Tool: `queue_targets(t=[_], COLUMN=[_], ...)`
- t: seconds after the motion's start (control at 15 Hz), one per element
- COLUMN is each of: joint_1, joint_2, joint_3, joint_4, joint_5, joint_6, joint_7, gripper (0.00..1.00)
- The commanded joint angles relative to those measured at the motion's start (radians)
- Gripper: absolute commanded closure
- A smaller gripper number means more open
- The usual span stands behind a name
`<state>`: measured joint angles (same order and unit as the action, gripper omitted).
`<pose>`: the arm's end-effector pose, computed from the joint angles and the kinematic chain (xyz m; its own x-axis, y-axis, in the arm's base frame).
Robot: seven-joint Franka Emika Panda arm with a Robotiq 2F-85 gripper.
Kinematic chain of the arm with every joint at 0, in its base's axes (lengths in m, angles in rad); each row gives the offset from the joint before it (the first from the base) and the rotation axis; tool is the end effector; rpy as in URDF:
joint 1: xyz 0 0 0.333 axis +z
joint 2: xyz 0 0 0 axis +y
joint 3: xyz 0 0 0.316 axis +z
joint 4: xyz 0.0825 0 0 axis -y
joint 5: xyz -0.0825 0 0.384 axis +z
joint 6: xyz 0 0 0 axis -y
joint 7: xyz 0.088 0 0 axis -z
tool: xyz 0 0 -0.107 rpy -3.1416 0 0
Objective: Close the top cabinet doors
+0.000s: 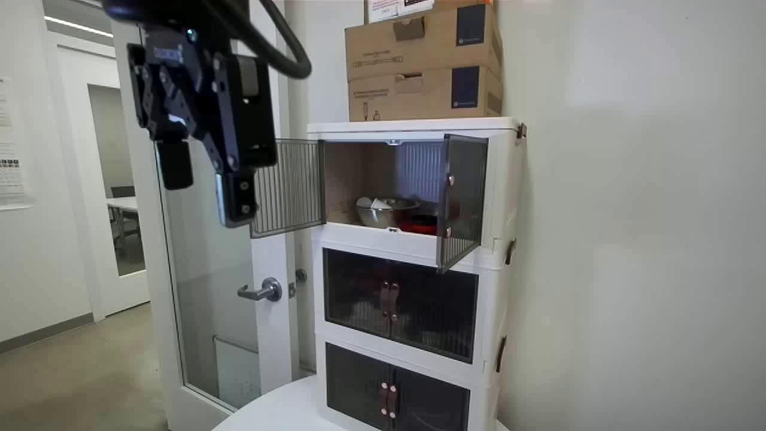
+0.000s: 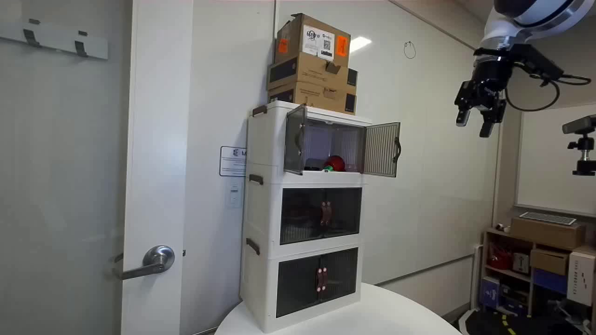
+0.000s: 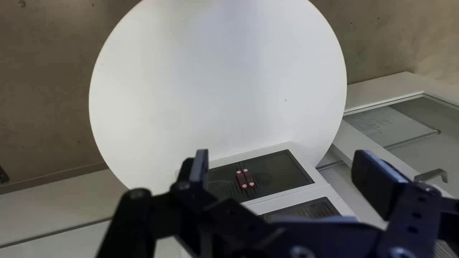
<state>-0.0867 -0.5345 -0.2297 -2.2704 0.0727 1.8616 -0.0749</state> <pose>0.3834 -0.1347 0.5647 0.9627 -0.2408 0.1236 -0.2173 -0.9598 -0.1779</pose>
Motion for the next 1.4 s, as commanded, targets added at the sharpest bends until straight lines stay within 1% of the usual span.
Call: queue_targets(t=[0.0,0.33,0.4,0.47,0.6,0.73,0.87,1.07,1.2,1.33], joint_1=[-0.021,-0.021,-0.031,-0.046,-0.055,-0.069,-0.077,-0.088,-0.084,-0.058], joint_2=[0.003,0.003,0.001,-0.004,-0.001,0.03,0.059,0.117,0.173,0.234], joint_3=[0.017,0.017,0.053,0.112,0.201,0.301,0.389,0.487,0.523,0.535], joint_4=[0.003,0.005,-0.001,-0.014,-0.013,0.019,0.061,0.141,0.207,0.272], joint_5=[0.01,0.01,-0.024,-0.074,-0.136,-0.18,-0.238,-0.342,-0.407,-0.457], joint_6=[-0.002,-0.002,0.012,0.044,0.085,0.107,0.102,0.068,0.035,0.002], joint_7=[-0.009,-0.009,0.04,0.121,0.262,0.422,0.587,0.822,0.951,1.014], gripper=[0.0,0.0,0.0,0.0,0.0,0.0,0.0,0.0,0.0,0.0])
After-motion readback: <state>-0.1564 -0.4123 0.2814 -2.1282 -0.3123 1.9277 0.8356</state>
